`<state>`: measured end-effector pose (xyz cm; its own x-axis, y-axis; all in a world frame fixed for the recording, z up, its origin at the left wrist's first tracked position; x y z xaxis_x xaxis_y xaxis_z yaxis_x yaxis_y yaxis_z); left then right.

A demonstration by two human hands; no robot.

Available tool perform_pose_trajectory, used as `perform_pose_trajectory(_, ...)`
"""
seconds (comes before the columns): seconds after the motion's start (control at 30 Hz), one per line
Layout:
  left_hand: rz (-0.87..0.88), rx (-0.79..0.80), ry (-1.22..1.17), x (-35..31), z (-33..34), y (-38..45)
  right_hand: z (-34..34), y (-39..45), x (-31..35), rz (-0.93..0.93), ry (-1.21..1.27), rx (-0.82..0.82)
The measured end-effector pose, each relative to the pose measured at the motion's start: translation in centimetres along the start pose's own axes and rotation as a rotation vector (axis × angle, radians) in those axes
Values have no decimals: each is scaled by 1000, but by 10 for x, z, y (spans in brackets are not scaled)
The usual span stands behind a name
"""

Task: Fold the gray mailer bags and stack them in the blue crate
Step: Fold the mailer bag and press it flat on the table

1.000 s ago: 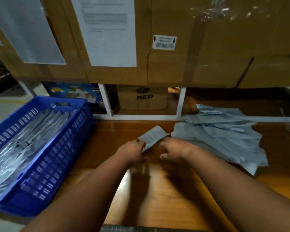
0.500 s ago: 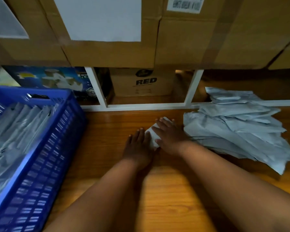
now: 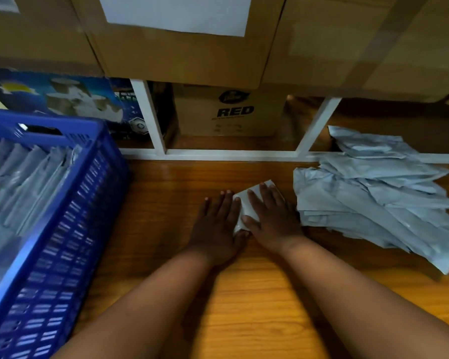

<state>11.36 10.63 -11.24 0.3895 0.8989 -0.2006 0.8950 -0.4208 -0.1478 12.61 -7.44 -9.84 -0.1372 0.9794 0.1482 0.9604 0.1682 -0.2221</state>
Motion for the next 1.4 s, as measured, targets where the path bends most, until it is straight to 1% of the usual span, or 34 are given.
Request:
perform_pose_trajectory(0.13, 99, 29, 66, 2, 3, -28, 2, -40, 8, -12, -11, 54)
perform_pose_trajectory(0.23, 144, 3, 111, -2, 12, -62, 11, -76, 11, -64, -57, 23)
perform_pose_trajectory(0.33, 138, -1, 148, -16, 21, -95, 25, -115, 13, -93, -97, -2)
perform_pose_trajectory(0.5, 143, 12, 180, -44, 24, -142, 34, -172, 13, -118, -78, -40)
perform_pose_trajectory(0.67, 139, 41, 198, -59, 25, -185, 44, -229, 7, -152, -72, -8)
perform_pose_trajectory(0.8, 135, 44, 206, -66, 33, -212, 55, -260, 8, -188, -78, -63)
perform_pose_trajectory(0.9, 112, 6, 165, -79, 27, -224, 50, -272, 12, -176, -62, -130)
perform_pose_trajectory(1.0, 90, -103, 120, -99, 14, -220, 33, -271, 10, -102, -11, -208)
perform_pose_trajectory(1.07, 50, -130, 79, -115, 16, -211, 24, -265, 10, -52, -1, -238)
perform_pose_trajectory(1.13, 29, -115, 29, -132, 24, -200, 17, -257, 12, -15, 13, -235)
perform_pose_trajectory(1.2, 33, -113, -14, -143, 32, -188, 20, -247, 15, -6, 35, -197)
perform_pose_trajectory(1.33, 82, -70, -19, -140, 47, -171, 41, -236, 21, 30, 112, -122)
perform_pose_trajectory(1.4, 95, -75, -40, -137, 53, -171, 50, -235, 21, 53, 119, -104)
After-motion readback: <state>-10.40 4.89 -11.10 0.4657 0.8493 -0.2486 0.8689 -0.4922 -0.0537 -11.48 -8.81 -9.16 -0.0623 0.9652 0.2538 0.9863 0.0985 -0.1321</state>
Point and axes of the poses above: each hand's wrist, its own y-axis towards the middle knuckle, its own z-axis out of the palm, x = y × z, the point moved 4 cm from there along y, towards the middle knuckle, and after that the axes turned 2 degrees about -z, right-handed, at the moved point
